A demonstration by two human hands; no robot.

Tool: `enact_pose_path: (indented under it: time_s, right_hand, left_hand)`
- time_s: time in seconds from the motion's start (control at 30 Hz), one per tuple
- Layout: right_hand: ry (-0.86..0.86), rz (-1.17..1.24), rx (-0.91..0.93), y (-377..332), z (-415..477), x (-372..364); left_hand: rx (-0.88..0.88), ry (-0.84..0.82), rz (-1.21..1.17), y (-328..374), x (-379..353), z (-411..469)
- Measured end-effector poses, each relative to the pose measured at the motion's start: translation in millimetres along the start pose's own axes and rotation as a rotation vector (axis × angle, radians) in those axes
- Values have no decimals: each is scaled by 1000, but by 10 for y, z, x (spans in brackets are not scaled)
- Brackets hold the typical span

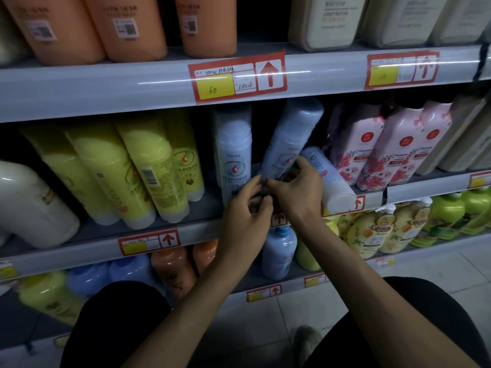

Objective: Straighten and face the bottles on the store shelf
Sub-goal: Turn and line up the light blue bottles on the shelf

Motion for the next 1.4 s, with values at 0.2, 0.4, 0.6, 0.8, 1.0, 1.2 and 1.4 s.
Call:
enact_pose_path:
  time_s: [0.2, 0.4, 0.6, 0.8, 1.0, 1.2, 1.4]
  right_hand:
    - [-40, -121, 42, -59, 129, -162]
    - [-98, -164, 57, -10, 275, -289]
    - [-121, -156, 32, 69, 321, -287]
    - [-133, -322, 97, -77, 171, -132]
    - [118, -639, 434, -574, -139, 645]
    - [89, -903, 138, -280, -41, 976]
    - [-65, -823, -104, 13, -62, 951]
  left_hand:
    - [16, 18, -75, -31, -15, 16]
    - [-1, 30, -90, -30, 0, 12]
    - [-10, 26, -88, -43, -4, 7]
    - [-18, 22, -96, -53, -6, 0]
    - [-2, 2, -113, -68, -72, -1]
    - [10, -29, -118, -43, -225, 0]
    - [10, -83, -103, -68, -360, -39]
Point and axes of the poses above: each hand's wrist, its own z-axis towards the middle knuckle, its own x-axis out of the back of the hand, y = z × x, the point moved 7 cm from there along z, towards the middle knuckle, and after that the axes turned 13 degrees about z, right-handed, at the moved point
